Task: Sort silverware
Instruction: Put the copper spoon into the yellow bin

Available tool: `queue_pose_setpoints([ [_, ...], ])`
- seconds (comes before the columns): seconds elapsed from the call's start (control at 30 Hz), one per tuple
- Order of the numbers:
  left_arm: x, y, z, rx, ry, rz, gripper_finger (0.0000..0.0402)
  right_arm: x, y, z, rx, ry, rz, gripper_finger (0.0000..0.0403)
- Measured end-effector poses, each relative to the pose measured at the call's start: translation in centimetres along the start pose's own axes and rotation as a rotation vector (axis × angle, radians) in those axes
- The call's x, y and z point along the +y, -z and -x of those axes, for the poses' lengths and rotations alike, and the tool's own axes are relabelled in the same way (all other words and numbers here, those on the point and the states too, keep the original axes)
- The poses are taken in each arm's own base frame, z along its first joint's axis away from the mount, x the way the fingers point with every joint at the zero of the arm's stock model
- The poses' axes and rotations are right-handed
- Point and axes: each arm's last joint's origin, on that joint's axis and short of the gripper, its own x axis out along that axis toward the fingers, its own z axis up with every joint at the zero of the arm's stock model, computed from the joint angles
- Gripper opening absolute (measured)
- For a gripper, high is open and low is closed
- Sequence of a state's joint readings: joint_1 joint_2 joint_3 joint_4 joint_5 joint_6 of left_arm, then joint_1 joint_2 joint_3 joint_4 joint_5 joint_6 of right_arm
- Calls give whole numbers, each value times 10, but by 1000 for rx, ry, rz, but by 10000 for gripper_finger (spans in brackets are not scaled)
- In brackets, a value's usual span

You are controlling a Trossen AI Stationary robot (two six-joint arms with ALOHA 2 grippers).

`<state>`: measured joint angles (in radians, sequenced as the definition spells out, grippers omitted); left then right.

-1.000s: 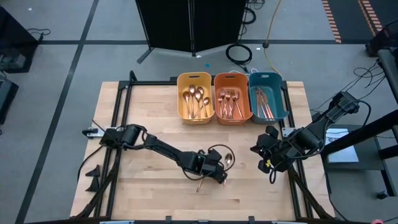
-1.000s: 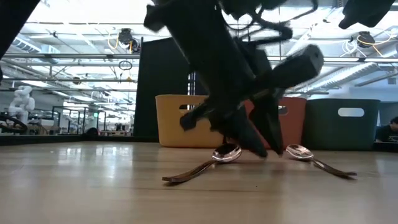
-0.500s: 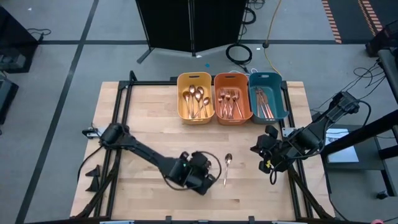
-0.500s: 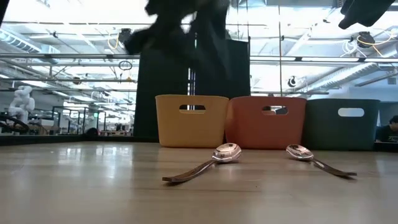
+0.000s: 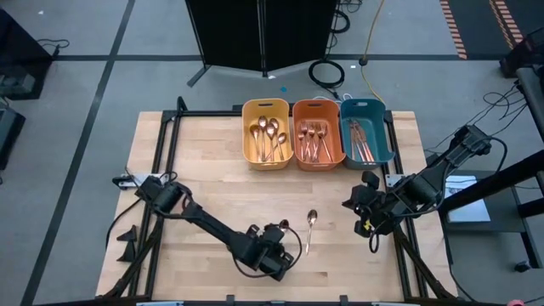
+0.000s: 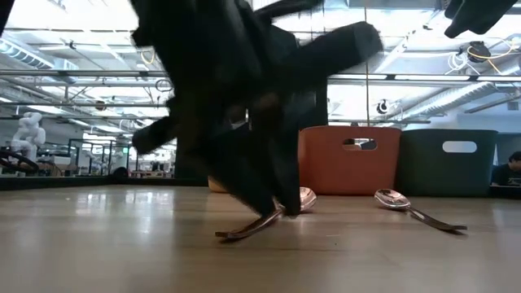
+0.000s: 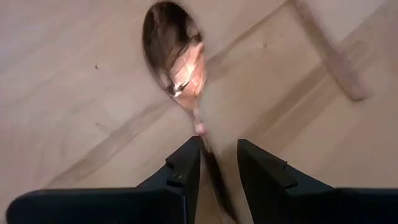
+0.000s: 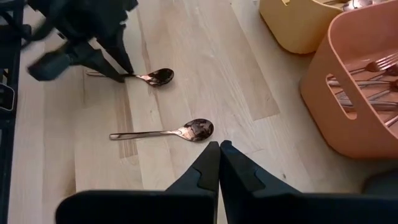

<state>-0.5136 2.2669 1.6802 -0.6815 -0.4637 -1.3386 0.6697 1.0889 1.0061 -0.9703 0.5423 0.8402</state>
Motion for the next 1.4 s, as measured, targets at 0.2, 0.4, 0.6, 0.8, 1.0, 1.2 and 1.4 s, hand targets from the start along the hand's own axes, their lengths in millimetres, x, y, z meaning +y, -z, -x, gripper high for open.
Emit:
queue_pose_setpoints([
  [0.2, 3, 7, -15, 10, -37, -7, 104, 1, 1, 0, 20, -19, -7, 0],
  [0.4, 5, 8, -20, 33, -58, -16, 43, 2, 2, 1, 35, -35, -3, 0],
  [0.6, 9, -1, -23, 73, -69, 4, 6, 2, 2, 1, 36, -34, 3, 0],
  [0.8, 13, -24, -7, 80, -54, -116, 2, 1, 3, 1, 40, -29, 7, 0],
  [1.0, 26, -58, 6, 47, -94, -194, 1, 1, 3, 1, 38, -27, 10, 0],
  [1.2, 32, -93, 27, -12, -51, -187, 0, 1, 2, 1, 37, -27, 8, 0],
  [1.4, 59, -166, 89, -182, 47, 2, 0, 1, 2, 1, 14, -9, 8, 0],
])
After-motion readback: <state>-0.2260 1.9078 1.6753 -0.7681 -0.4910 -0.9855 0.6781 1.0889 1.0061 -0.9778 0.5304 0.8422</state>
